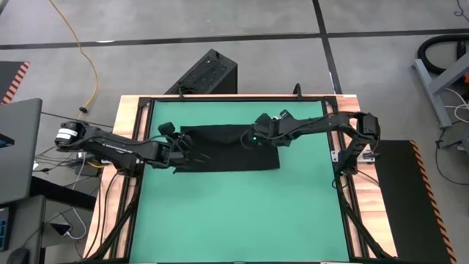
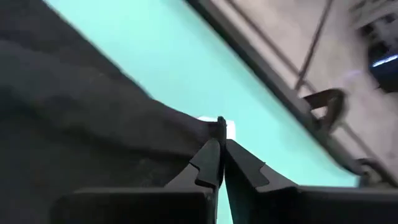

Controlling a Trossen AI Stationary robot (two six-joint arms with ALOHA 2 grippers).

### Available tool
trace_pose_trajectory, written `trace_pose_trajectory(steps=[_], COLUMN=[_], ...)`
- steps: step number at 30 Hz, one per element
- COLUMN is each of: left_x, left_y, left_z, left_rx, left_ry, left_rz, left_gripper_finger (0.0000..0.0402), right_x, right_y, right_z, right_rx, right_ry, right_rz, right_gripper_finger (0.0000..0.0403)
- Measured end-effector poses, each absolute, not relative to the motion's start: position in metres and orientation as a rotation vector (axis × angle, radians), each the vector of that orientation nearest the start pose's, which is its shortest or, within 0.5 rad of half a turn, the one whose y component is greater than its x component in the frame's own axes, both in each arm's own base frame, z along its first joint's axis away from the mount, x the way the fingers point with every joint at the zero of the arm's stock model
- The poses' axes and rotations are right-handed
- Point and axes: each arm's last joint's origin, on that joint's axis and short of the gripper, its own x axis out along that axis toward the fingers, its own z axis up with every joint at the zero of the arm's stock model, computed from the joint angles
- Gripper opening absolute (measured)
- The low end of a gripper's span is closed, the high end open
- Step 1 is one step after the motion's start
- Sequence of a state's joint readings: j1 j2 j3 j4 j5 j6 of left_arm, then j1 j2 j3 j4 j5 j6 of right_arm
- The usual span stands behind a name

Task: Roll towel
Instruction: Roll the black towel

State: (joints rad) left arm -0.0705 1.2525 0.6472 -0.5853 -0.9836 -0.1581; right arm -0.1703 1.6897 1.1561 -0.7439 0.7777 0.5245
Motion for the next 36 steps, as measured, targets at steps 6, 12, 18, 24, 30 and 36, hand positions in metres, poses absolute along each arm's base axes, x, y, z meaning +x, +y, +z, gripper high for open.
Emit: trace_pose_trajectory(steps=[6,12,18,24,30,36], left_x=[0.212,0.214,0.211,0.211,0.216,0.226], left_y=[0.015,0.019,0.008,-0.02,-0.035,-0.035], left_z=[0.17,0.165,0.183,0.221,0.24,0.228], left_rx=[0.518,0.552,0.439,0.263,0.234,0.221], left_ry=[1.076,1.077,1.006,0.742,0.409,0.43], left_rz=[0.871,0.952,0.781,0.338,0.225,0.244], left_gripper_finger=[0.0117,0.0163,0.0172,0.0167,0.0152,0.0138], right_x=[0.306,0.304,0.303,0.312,0.286,0.271], right_y=[-0.082,-0.085,-0.077,-0.021,0.015,0.029], right_z=[0.206,0.207,0.215,0.242,0.23,0.2], right_rx=[0.093,0.041,-0.035,-0.194,0.13,0.404], right_ry=[1.026,1.023,1.023,0.94,0.785,0.743], right_rz=[-1.11,-1.163,-1.119,-0.777,-0.782,-0.923], right_gripper_finger=[0.008,0.0126,0.0166,0.0171,0.0167,0.0166])
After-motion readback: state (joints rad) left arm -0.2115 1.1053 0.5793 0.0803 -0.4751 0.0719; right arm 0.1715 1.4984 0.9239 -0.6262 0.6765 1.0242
